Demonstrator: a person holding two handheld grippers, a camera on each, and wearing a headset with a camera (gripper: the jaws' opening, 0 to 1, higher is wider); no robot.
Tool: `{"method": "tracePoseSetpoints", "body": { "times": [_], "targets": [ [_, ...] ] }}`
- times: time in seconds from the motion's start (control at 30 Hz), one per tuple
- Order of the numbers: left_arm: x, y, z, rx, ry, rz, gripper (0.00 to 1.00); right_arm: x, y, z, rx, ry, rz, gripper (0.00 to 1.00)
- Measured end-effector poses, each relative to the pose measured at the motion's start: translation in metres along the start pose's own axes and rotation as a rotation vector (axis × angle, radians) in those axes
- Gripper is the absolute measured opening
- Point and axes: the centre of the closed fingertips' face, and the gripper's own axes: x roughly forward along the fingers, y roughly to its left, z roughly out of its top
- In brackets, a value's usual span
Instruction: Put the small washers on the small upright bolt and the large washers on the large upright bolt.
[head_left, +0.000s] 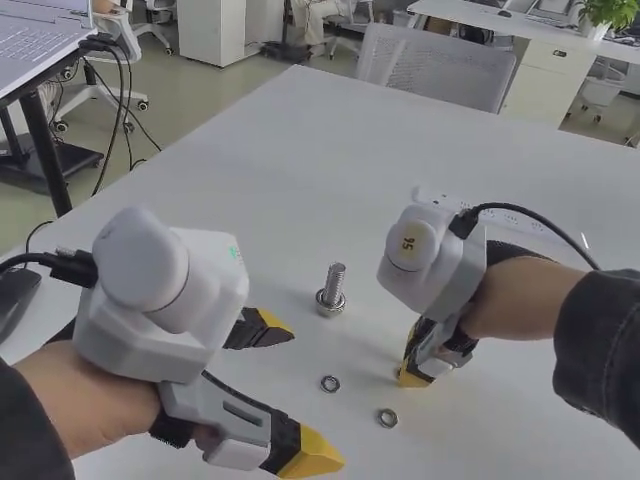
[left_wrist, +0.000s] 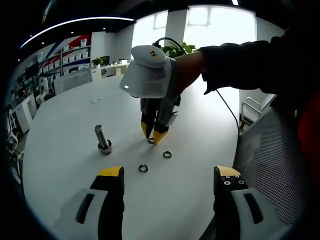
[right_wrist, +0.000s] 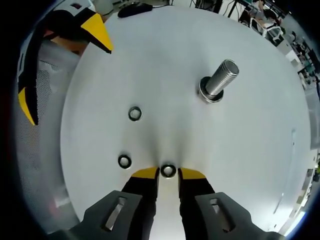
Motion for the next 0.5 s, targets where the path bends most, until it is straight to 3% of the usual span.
{"method": "tracePoseSetpoints", "body": {
  "times": [0.5],
  "targets": [
    [-0.001, -0.0007, -0.0014, 0.0, 0.0, 0.001, 0.72, 0.0002, 0.0037, 0.0004, -0.013, -0.006, -0.009, 0.15]
  ]
}}
